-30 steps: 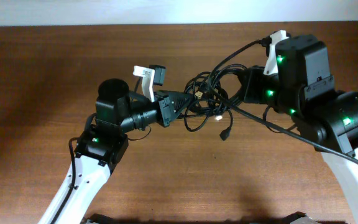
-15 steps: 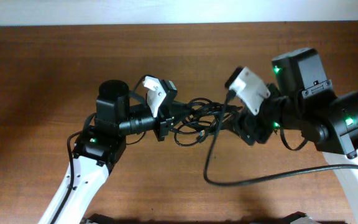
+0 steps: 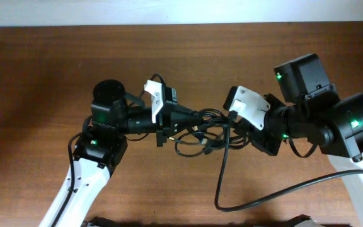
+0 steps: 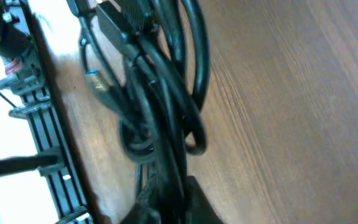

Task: Untangle cables

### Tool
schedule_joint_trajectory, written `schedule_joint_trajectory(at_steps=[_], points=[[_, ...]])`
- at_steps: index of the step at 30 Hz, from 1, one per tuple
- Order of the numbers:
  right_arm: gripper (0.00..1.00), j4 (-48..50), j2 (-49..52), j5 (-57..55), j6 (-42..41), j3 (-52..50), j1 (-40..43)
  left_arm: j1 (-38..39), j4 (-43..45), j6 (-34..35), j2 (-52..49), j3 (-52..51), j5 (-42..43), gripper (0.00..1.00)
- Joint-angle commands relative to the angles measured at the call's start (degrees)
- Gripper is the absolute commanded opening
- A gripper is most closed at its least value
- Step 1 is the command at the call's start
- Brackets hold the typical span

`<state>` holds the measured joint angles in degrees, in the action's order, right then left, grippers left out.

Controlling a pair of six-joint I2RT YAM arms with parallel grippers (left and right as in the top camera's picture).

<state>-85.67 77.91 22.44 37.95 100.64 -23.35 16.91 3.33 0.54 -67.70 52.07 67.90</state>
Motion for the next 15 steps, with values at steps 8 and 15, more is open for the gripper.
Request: schedule_joint_trajectory(at_steps=[8, 15], points=[[0.04, 3.4, -1.1, 0.2, -7.4, 0.9, 0.2, 0.2, -2.6, 24.9, 1.2, 0.3, -21.8, 0.00], [0.04, 7.6, -4.8, 0.5, -11.4, 0.9, 0.2, 0.2, -8.7, 27.6, 1.2, 0.3, -28.2, 0.00]])
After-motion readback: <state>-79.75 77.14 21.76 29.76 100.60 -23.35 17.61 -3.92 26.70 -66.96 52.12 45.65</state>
